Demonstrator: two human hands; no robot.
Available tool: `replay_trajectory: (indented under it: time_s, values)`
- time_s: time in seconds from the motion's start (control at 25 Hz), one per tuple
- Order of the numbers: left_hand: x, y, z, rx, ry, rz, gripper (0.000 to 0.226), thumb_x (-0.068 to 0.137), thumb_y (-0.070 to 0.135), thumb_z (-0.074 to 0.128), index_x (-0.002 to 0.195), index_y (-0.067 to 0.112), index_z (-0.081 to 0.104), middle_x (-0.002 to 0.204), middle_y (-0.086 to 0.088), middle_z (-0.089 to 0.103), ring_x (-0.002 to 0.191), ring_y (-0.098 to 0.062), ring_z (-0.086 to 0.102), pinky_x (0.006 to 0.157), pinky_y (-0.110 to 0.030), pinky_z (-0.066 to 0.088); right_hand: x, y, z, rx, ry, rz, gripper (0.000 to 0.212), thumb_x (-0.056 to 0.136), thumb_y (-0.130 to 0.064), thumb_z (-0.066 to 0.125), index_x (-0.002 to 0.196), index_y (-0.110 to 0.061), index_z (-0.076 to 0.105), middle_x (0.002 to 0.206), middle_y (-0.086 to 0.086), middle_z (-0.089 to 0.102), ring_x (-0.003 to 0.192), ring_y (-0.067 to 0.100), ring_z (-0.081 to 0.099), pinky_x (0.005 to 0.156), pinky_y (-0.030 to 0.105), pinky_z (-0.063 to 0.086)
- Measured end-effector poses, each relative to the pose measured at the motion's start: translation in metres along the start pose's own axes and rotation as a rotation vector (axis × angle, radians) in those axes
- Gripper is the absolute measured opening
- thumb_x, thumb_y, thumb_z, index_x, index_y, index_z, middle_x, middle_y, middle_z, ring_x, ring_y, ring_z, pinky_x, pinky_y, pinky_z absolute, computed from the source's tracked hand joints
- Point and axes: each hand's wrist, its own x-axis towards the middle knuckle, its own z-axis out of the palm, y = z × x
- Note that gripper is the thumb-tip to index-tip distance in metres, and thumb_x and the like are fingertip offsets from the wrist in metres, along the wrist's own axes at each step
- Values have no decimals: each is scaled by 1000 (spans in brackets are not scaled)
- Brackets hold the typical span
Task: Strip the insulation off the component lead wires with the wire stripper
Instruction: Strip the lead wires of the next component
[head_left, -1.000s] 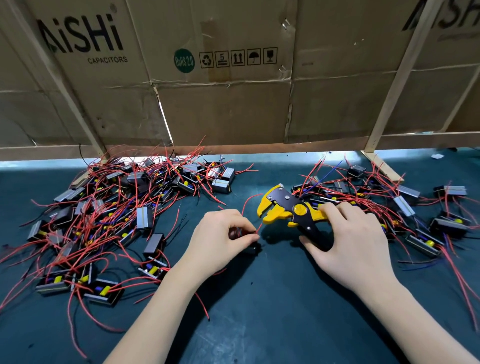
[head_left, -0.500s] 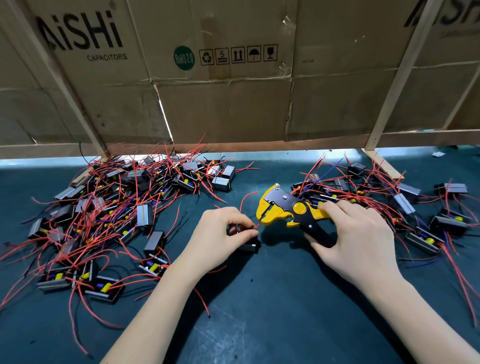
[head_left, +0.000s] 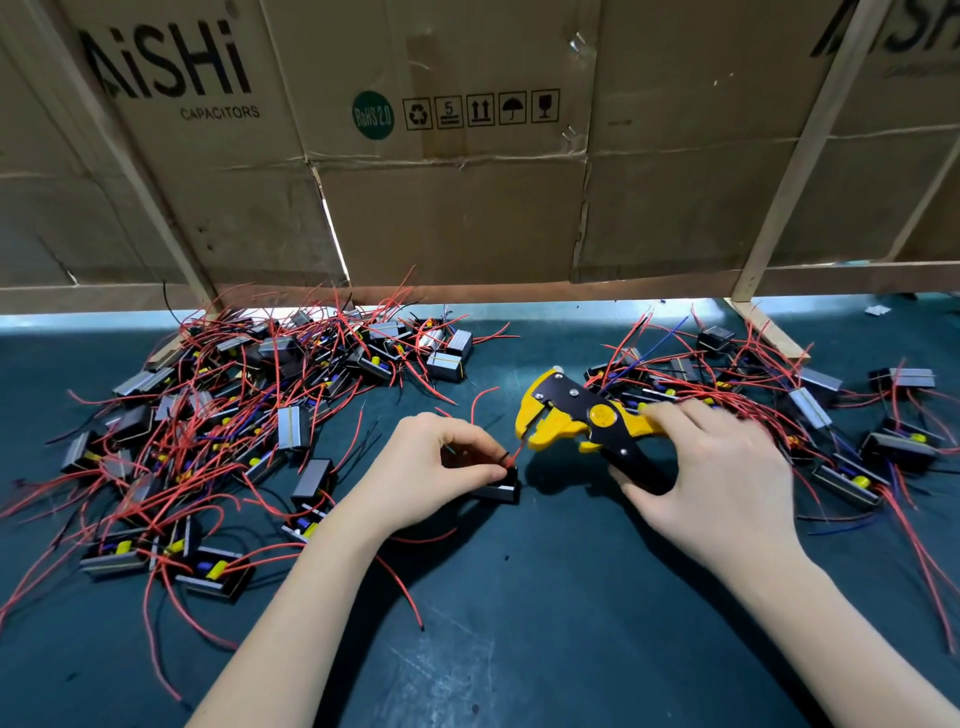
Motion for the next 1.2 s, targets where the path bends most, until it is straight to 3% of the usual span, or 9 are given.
replay_trajectory:
  time_s: [0.12,0.4,0.76,0.96,1.2]
  values:
    - [1,-1,1,-45,8,-24,4,82,17,79,82,21,79,76,9,75,74,-10,68,73,-21,51,0,3,3,-14,28,29,50,62,-39,86,101,-13,68,92,5,66,85,34,62,74,41,40]
    - [2,-2,7,-53,29,-36,5,82,19,78,79,23,78,75,11,74,71,-1,65,72,-20,50,2,-2,7,17,77,9,44,70,-45,70,102,-14,67,92,3,64,83,34,59,72,40,37]
    - [1,-2,4,-104,35,-53,9,80,15,79,78,23,79,73,7,74,69,-5,67,70,-21,52,2,3,10,-87,19,-81,46,60,-33,83,98,-14,67,88,5,63,81,32,57,73,40,34]
    - [2,-2,9,-117,32,-25,7,79,13,80,81,20,79,76,1,72,74,-26,63,68,-29,48,1,-1,10,-96,-16,-107,46,58,-32,84,97,-13,68,85,5,61,78,32,56,73,40,33]
    - [2,0,11,-112,60,-65,8,80,16,79,76,22,77,73,2,72,67,-16,60,68,-28,47,-1,-6,7,-22,7,-55,51,58,-35,83,101,-13,68,91,4,64,82,33,58,73,40,35]
